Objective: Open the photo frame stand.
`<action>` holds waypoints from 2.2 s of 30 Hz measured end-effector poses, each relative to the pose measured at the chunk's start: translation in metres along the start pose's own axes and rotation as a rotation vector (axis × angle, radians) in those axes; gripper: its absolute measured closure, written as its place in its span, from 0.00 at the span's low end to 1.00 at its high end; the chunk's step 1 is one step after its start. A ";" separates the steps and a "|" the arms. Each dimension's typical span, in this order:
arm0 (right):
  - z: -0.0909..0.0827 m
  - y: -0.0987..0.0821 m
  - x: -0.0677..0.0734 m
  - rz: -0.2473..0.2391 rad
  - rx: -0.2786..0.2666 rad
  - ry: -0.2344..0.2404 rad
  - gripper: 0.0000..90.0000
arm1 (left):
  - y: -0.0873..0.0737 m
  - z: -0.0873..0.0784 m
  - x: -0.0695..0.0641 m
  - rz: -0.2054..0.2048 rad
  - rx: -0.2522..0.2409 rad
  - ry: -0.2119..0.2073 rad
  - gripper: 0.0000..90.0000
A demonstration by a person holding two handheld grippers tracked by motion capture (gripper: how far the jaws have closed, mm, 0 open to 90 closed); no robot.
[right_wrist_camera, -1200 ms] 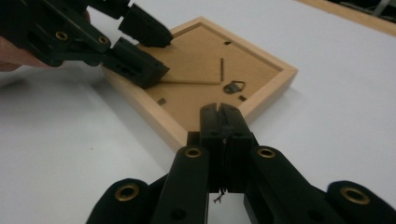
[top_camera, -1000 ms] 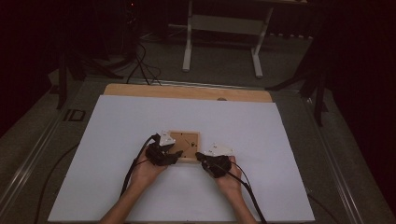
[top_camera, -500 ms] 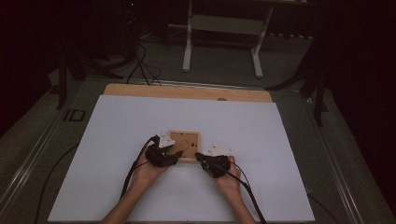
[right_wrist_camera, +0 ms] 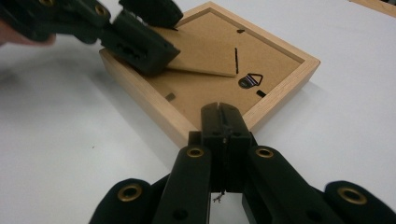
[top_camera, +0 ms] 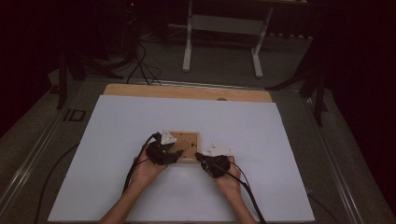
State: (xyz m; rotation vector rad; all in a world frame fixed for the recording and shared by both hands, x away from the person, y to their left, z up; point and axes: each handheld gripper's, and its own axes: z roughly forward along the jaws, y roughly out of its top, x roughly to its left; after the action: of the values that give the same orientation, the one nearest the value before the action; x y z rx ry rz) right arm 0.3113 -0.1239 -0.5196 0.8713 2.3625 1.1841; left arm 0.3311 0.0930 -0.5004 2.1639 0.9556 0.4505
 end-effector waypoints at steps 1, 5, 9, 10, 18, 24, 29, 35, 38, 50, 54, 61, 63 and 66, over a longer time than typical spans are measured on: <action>0.000 0.000 0.000 -0.001 0.000 -0.002 1.00 | 0.001 -0.001 0.000 0.003 0.001 0.001 0.57; 0.000 0.000 0.000 -0.001 0.000 -0.002 1.00 | 0.008 -0.003 0.001 0.006 0.000 -0.005 0.57; 0.000 0.000 0.000 0.000 -0.001 -0.001 1.00 | 0.015 -0.006 0.001 0.009 -0.020 -0.008 0.57; 0.000 0.000 0.000 -0.001 -0.001 -0.002 1.00 | 0.017 -0.007 0.001 0.003 -0.028 -0.010 0.57; 0.000 0.000 0.000 -0.001 -0.002 -0.001 1.00 | 0.015 -0.016 0.010 -0.041 -0.063 0.021 0.68; -0.001 -0.001 0.000 0.003 -0.003 -0.002 1.00 | 0.016 -0.021 0.011 -0.094 -0.074 0.002 0.54; 0.000 -0.001 0.000 0.001 -0.004 -0.003 1.00 | 0.011 -0.024 0.013 -0.142 -0.068 -0.028 0.48; 0.000 -0.001 0.001 -0.001 -0.004 -0.003 1.00 | 0.001 -0.019 0.015 -0.175 -0.018 -0.071 0.49; -0.001 -0.001 0.001 -0.002 -0.001 -0.005 1.00 | -0.001 -0.017 0.017 -0.198 -0.014 -0.092 0.49; 0.000 -0.001 0.002 -0.015 -0.002 -0.012 1.00 | -0.001 -0.006 0.020 -0.254 0.046 -0.163 0.54; 0.000 0.000 0.002 -0.017 -0.002 -0.011 1.00 | 0.002 -0.004 0.020 -0.259 0.060 -0.170 0.56; -0.001 -0.001 0.002 -0.017 -0.003 -0.011 1.00 | 0.005 -0.002 0.022 -0.267 0.084 -0.179 0.57; -0.001 -0.001 0.002 -0.017 -0.003 -0.011 1.00 | 0.005 -0.002 0.021 -0.256 0.092 -0.170 0.57; -0.001 -0.001 0.002 -0.018 -0.003 -0.011 1.00 | 0.006 -0.002 0.020 -0.234 0.096 -0.158 0.57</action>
State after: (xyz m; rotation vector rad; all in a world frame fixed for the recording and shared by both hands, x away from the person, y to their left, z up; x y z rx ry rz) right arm 0.3093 -0.1233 -0.5199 0.8515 2.3542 1.1721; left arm 0.3459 0.1059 -0.4940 2.1025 1.1436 0.1215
